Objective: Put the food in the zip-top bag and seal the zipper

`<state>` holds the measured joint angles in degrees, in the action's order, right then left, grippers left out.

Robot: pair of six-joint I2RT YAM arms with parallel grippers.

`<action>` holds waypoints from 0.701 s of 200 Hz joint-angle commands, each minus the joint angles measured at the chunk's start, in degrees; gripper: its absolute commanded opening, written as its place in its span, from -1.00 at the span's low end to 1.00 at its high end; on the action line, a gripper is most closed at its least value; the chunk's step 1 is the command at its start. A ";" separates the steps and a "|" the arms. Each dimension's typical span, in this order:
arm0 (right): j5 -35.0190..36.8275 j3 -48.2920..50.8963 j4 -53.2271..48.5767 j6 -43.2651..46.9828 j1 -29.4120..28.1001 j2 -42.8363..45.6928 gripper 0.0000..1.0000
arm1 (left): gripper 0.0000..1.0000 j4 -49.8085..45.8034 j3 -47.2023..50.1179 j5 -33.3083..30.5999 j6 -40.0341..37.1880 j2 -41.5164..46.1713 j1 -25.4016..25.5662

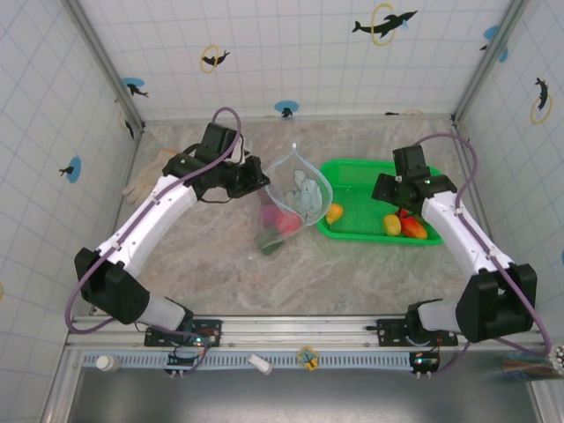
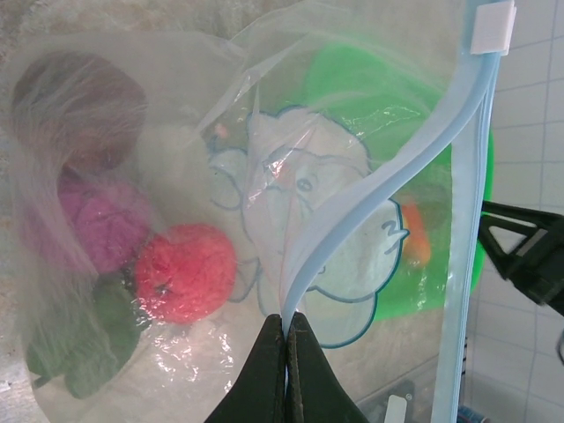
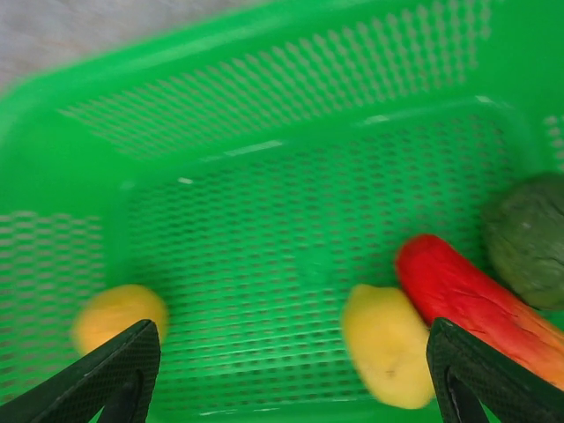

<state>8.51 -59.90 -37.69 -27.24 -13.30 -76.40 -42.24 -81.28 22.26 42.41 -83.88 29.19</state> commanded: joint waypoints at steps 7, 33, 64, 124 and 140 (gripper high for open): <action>1.76 3.10 -2.75 2.48 1.06 -2.09 0.63 | -1.00 1.98 1.78 1.41 -0.23 1.85 -0.20; 1.55 4.35 -3.08 2.85 1.09 -5.00 0.63 | -1.00 1.57 2.74 1.13 -0.53 2.65 -0.21; 1.13 5.19 -1.11 3.34 1.18 -8.35 0.58 | -1.00 1.63 3.75 1.29 -0.40 3.37 -0.22; 1.49 6.56 4.18 5.04 0.47 -15.40 0.48 | -1.00 0.59 4.02 1.00 -0.27 4.33 -0.27; 1.82 5.61 4.86 5.57 0.47 -16.43 0.38 | -1.00 0.49 3.94 1.02 0.10 4.59 -0.22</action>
<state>9.17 -53.91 -35.33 -23.00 -12.43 -91.44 -41.06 -77.56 22.90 42.44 -80.71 29.19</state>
